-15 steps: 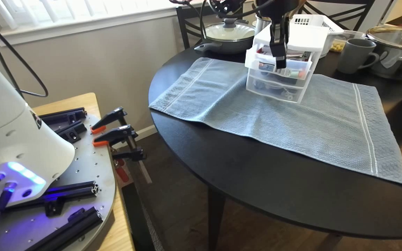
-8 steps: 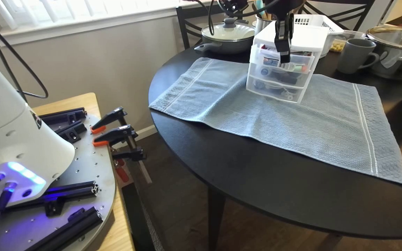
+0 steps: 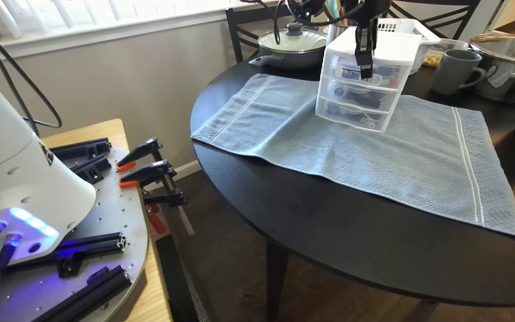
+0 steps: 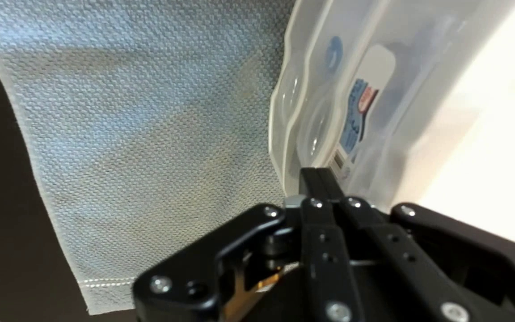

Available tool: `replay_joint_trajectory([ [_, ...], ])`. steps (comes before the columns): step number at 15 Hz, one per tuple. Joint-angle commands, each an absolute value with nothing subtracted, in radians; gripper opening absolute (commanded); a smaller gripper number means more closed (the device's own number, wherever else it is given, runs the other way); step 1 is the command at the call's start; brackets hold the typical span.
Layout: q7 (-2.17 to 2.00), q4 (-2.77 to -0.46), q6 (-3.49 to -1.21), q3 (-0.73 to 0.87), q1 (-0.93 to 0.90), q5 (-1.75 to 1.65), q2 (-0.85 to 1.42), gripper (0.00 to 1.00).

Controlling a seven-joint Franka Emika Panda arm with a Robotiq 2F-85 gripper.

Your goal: Push the drawer closed

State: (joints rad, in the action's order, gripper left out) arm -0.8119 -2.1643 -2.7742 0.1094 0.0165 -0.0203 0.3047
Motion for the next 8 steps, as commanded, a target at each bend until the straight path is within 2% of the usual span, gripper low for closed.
replay_joint_trajectory([
  [1, -0.754, -2.133, -2.796, 0.106, 0.000, 0.021, 0.327, 0.00],
  [8, -0.723, -2.179, -2.754, 0.130, -0.003, -0.001, 0.259, 0.00],
])
